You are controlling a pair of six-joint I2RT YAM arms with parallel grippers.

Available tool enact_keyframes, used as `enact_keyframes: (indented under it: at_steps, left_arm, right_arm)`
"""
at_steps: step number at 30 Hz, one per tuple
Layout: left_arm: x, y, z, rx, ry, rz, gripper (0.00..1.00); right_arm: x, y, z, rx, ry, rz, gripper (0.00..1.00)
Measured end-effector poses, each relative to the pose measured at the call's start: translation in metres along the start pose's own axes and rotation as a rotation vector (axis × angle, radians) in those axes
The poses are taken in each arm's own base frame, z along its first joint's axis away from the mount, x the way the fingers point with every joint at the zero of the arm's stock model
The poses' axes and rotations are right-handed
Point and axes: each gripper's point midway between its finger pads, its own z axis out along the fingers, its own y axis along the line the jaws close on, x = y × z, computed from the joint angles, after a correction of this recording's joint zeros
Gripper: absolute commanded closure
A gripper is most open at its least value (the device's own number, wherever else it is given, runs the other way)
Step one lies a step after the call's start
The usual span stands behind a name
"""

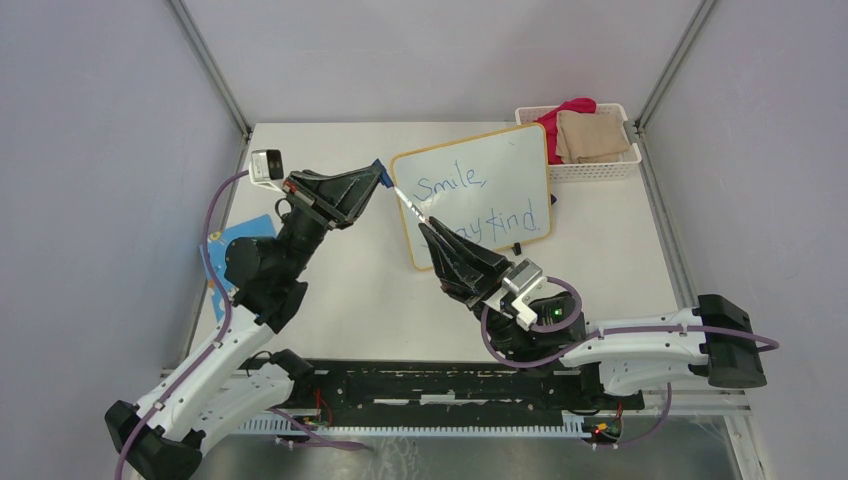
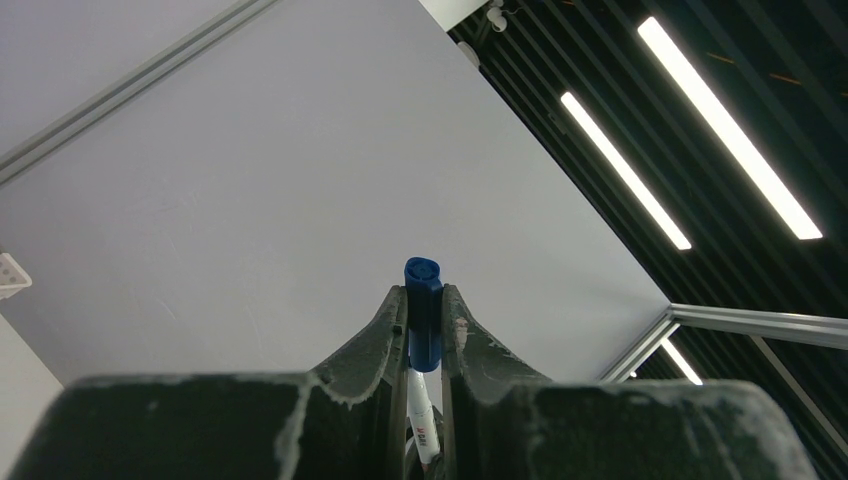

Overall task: Write a sentence on the whiteboard
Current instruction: Close the whiteboard marker at the center of the board.

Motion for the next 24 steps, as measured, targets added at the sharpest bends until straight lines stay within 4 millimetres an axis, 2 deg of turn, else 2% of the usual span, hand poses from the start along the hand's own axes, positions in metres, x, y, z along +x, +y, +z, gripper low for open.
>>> enact_keyframes:
  at_steps: [11,19,24]
  left_arm:
    - [0.0010,0.0030,-0.0018,-0.007,0.000,-0.002,0.98]
    - [-0.0068,-0.0013,-0.0050,-0.014,-0.041,0.000,0.98]
    - [-0.0065,0.0028,-0.0039,-0.026,-0.042,-0.002,0.98]
  right_arm:
    - [0.0004,-0.0001,-0.0001,0.001,0.002,0.000,1.00]
    - [-0.0013,-0.0007,0.0001,0.002,-0.002,0.009,1.00]
    - [-0.0025,-0.0004,0.0001,-0.001,-0.004,0.018,1.00]
